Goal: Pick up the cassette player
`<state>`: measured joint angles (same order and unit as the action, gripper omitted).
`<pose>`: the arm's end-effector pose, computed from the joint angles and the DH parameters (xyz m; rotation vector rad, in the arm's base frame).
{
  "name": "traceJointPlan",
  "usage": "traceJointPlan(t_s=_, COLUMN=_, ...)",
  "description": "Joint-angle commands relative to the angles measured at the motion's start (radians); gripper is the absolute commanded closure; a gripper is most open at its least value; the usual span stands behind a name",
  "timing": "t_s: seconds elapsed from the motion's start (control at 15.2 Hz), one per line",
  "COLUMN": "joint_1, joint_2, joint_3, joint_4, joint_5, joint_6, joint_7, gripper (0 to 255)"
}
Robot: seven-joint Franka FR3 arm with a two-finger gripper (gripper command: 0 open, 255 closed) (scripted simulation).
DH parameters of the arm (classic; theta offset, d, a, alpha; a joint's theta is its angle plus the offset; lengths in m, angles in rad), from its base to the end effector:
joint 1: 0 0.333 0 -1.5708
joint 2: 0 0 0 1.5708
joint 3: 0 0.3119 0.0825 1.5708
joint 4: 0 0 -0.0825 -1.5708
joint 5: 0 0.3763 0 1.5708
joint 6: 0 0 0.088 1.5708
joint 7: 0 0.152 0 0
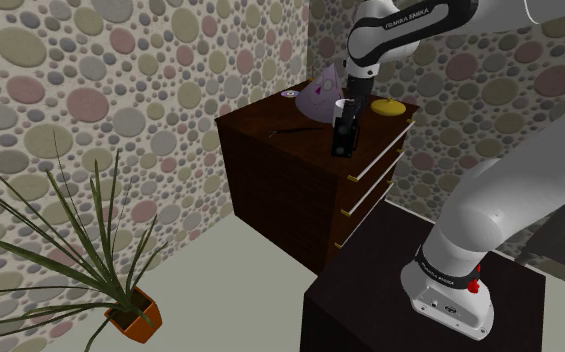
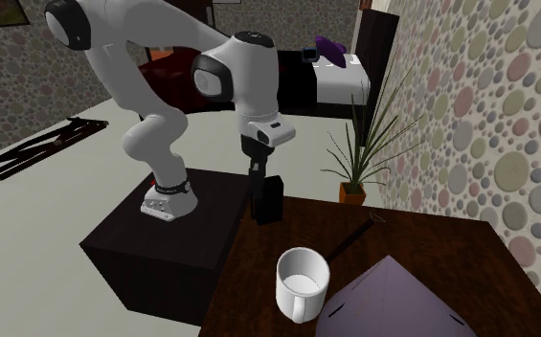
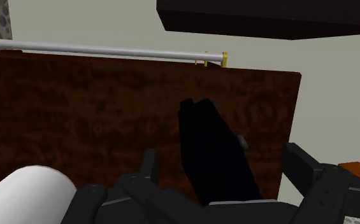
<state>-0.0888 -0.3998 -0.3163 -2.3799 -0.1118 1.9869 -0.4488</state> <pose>0.3849 -0.1781 0.4179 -3.1155 -0.1770 -0.0003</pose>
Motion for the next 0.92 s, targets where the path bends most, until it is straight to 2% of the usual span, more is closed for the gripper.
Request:
traceJointPlan(t_s=0.0, joint_1=-0.001, joint_2=0.008, joint_3=-0.004, joint_4=-0.022, joint_5=-0.001, joint_6=0.030, joint_7=-0.002, gripper=0)
traceJointPlan(t_s=0.2, joint_1=-0.001, joint_2=0.015, joint_3=-0.007, joint_4=-0.038, joint_5=-0.001, joint_6=0.053, joint_7=-0.003, gripper=0)
traceJointPlan(t_s=0.26, joint_1=-0.001, joint_2=0.016, joint_3=-0.008, joint_4=-0.038, joint_5=-0.001, joint_6=0.054, joint_7=-0.004, gripper=255)
traceJointPlan(t_s=0.86, joint_1=-0.001, joint_2=0.015, joint_3=-0.007, joint_4=-0.037, joint_5=-0.001, joint_6=0.053, joint_7=-0.003, gripper=255)
